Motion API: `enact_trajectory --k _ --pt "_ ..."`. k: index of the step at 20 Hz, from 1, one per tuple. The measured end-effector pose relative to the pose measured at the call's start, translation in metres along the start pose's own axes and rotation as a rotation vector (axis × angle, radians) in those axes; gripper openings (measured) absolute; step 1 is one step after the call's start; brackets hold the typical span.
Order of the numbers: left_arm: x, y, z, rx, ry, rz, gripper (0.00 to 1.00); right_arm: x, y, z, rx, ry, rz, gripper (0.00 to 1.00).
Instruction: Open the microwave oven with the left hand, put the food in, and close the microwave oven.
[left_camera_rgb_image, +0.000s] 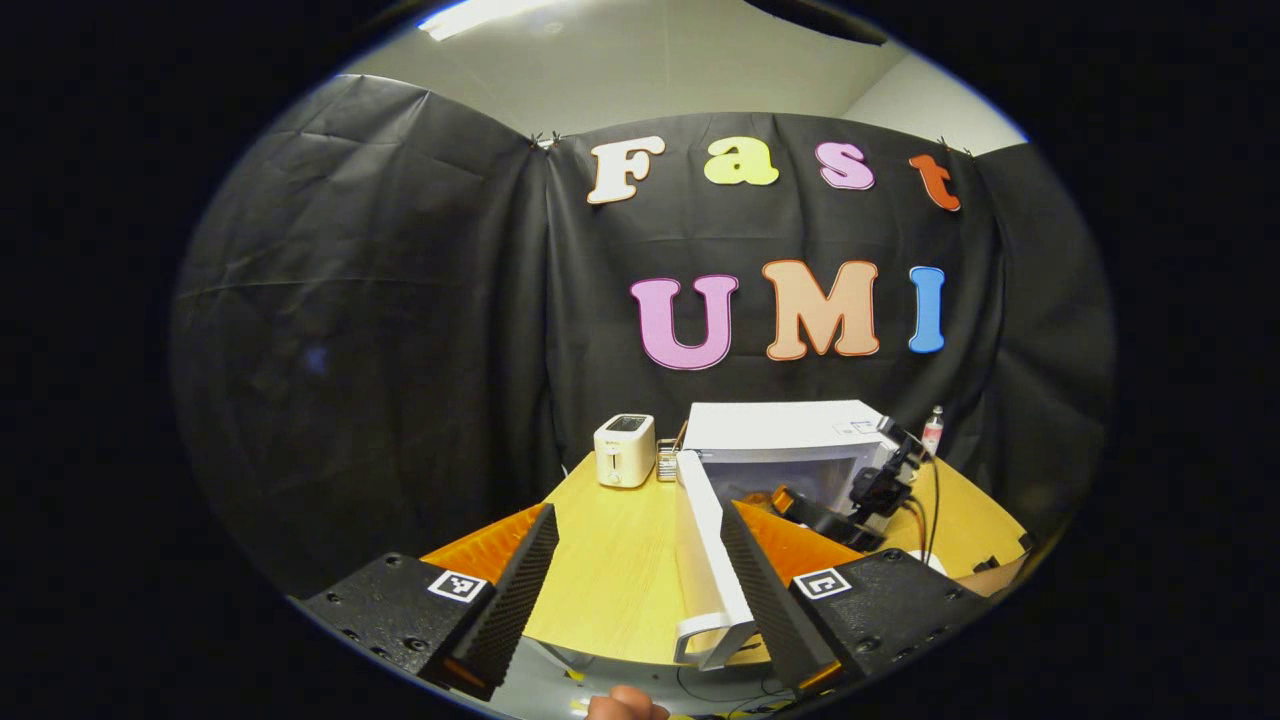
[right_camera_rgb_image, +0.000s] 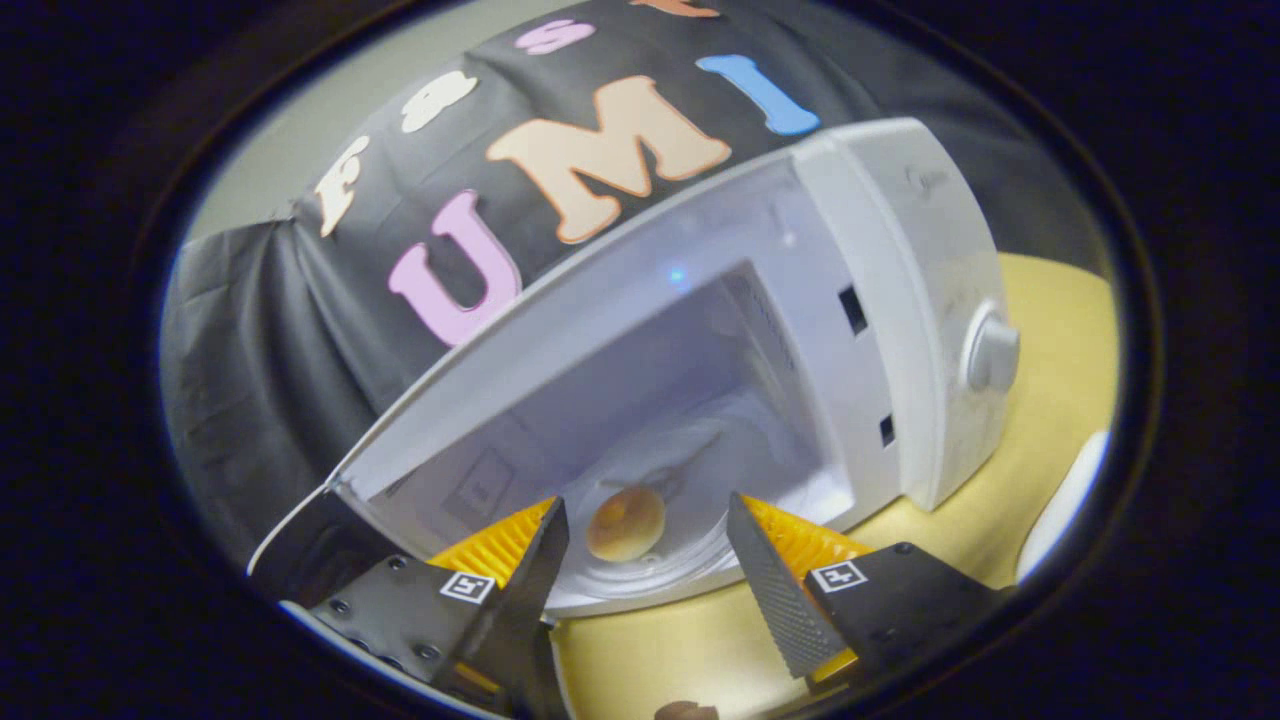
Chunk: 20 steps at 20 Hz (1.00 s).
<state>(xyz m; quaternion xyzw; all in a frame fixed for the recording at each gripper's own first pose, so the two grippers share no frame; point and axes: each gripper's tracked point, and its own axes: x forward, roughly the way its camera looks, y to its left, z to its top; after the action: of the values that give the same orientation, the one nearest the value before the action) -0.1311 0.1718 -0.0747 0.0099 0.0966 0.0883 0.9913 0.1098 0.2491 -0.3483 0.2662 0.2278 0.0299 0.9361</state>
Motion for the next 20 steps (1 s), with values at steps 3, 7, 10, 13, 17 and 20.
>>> enact_trajectory --k 3,7,10,13,17,20 --pt "0.002 0.0 -0.021 -0.026 0.037 -0.041 0.96 -0.035 -0.012 0.025 -0.173 -0.013 0.053 0.98" --pt "0.011 0.017 -0.049 -0.041 0.077 -0.013 0.84 -0.083 -0.027 0.077 -0.319 -0.079 0.09 0.89" --pt "0.021 0.031 -0.082 -0.018 0.152 0.021 0.59 -0.114 -0.019 0.129 -0.376 -0.156 0.102 0.89" --pt "0.028 0.042 -0.135 0.055 0.298 0.022 0.26 -0.138 -0.007 0.185 -0.386 -0.241 0.105 0.89" --pt "0.036 0.04 -0.172 -0.058 0.403 0.023 0.0 -0.167 -0.006 0.24 -0.446 -0.319 0.079 0.98" --pt "0.046 0.025 -0.188 -0.137 0.408 -0.014 0.0 -0.189 -0.01 0.272 -0.485 -0.37 0.068 0.98"
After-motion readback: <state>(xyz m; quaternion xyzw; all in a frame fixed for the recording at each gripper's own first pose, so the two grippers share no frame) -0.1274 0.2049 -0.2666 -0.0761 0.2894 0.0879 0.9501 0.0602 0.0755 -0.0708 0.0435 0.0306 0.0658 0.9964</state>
